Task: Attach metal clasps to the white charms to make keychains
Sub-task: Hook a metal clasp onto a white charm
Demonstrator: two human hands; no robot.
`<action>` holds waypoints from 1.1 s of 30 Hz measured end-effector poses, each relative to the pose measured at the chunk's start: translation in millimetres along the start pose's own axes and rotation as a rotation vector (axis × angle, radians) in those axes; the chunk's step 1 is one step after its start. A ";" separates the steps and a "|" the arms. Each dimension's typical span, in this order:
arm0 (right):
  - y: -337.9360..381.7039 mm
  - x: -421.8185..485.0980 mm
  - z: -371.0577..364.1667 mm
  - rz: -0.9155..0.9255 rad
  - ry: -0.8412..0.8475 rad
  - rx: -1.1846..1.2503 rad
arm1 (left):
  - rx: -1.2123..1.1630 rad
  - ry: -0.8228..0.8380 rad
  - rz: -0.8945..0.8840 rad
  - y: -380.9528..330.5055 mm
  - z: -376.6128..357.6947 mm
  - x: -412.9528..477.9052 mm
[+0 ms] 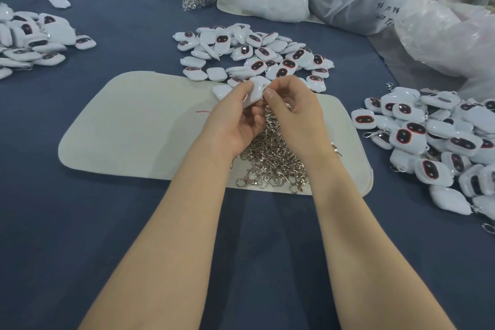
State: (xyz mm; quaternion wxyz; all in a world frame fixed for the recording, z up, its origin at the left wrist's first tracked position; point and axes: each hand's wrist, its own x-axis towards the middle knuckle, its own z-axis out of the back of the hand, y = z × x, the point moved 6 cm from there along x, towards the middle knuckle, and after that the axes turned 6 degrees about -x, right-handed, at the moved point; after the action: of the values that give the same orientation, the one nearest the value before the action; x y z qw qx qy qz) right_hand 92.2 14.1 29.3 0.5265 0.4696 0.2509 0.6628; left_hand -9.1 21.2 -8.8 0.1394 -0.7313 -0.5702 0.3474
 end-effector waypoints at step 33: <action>-12.3 1.7 7.8 -0.142 0.067 0.079 | 0.868 -0.042 -0.839 -26.4 -15.1 -13.2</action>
State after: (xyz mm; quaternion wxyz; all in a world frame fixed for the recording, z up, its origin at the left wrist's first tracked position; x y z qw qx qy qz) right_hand 104.8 18.4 23.1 0.5446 0.4488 0.3270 0.6286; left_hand -19.9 20.1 22.5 0.5389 -0.3131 -0.6189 0.4781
